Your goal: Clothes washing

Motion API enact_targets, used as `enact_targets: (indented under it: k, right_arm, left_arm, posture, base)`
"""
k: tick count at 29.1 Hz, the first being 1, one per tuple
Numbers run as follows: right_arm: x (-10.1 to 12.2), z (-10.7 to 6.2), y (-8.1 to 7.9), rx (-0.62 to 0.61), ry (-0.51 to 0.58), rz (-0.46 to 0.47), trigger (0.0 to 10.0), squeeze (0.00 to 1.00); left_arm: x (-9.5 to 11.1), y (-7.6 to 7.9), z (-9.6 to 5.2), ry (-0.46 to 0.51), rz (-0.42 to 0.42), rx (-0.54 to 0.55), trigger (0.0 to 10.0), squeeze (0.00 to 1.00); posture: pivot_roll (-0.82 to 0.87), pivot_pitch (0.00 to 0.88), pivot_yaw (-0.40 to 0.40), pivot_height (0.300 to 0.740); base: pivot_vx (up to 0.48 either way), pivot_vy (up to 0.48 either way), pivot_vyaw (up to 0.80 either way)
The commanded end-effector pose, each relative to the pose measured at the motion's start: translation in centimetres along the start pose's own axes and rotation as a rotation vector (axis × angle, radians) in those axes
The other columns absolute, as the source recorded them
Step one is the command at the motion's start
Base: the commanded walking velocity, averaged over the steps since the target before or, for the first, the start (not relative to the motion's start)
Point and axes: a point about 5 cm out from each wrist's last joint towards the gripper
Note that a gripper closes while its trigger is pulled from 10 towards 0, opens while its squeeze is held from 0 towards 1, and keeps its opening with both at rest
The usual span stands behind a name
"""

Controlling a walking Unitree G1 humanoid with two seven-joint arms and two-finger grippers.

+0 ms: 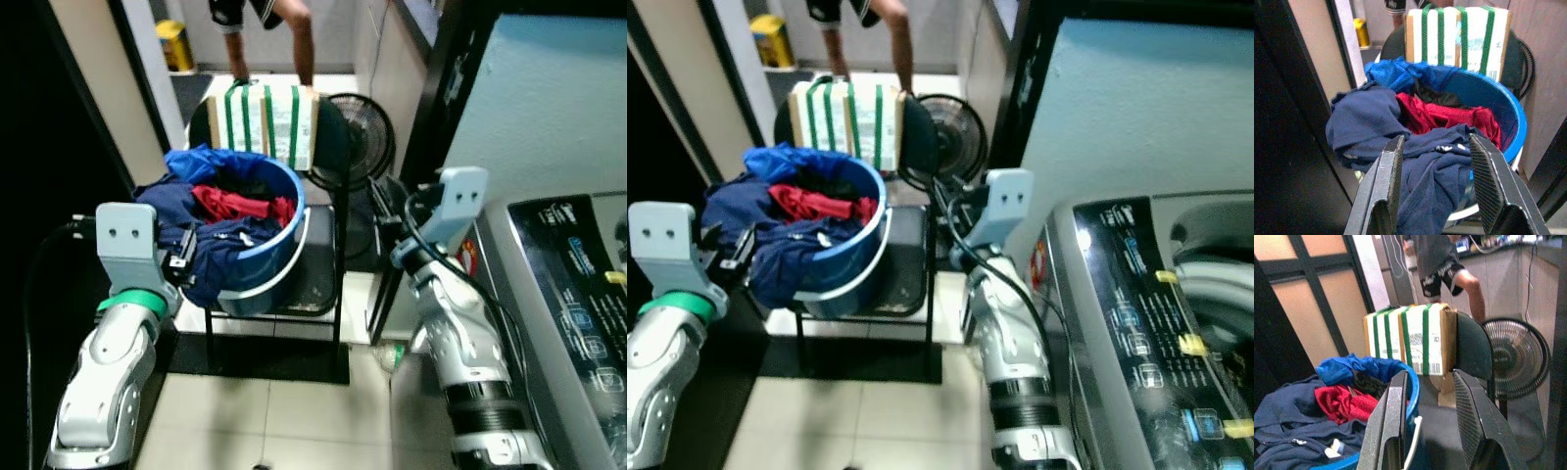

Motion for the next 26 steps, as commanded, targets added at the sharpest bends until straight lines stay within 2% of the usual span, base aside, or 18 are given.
enact_targets:
  k: [1, 19, 26]
  right_arm:
    - [-0.11, -0.42, 0.39, -0.01, 0.002, 0.016, 10.0, 0.0]
    - [-0.34, -0.61, 0.17, 0.004, 0.004, 0.03, 10.0, 0.0]
    - [-0.41, -0.72, 0.02, 0.013, -0.001, 0.037, 10.0, 0.0]
  left_arm:
    - [0.0, 0.21, -0.17, 0.002, -0.011, -0.012, 10.0, 0.0]
    - [0.29, 0.28, -0.3, 0.022, -0.017, -0.024, 10.0, 0.0]
    - [0.18, 0.48, -0.46, 0.023, -0.037, -0.033, 10.0, 0.0]
  posture:
    - [0.13, 0.034, 0.021, 0.74]
    - [0.14, 0.044, 0.022, 0.74]
    - [0.14, 0.044, 0.022, 0.74]
  base:
    - [0.0, 0.48, 0.0]
    - [0.0, 0.48, 0.0]
    - [0.0, 0.0, 0.0]
Point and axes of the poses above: a point about 5 cm out from each wrist's last joint towards the gripper, its own z axis pointing out of the wrist towards the gripper, its own x axis along the axis of the wrist's last joint, y = z × x, and after that the axes turned 7 degrees about z, right-handed
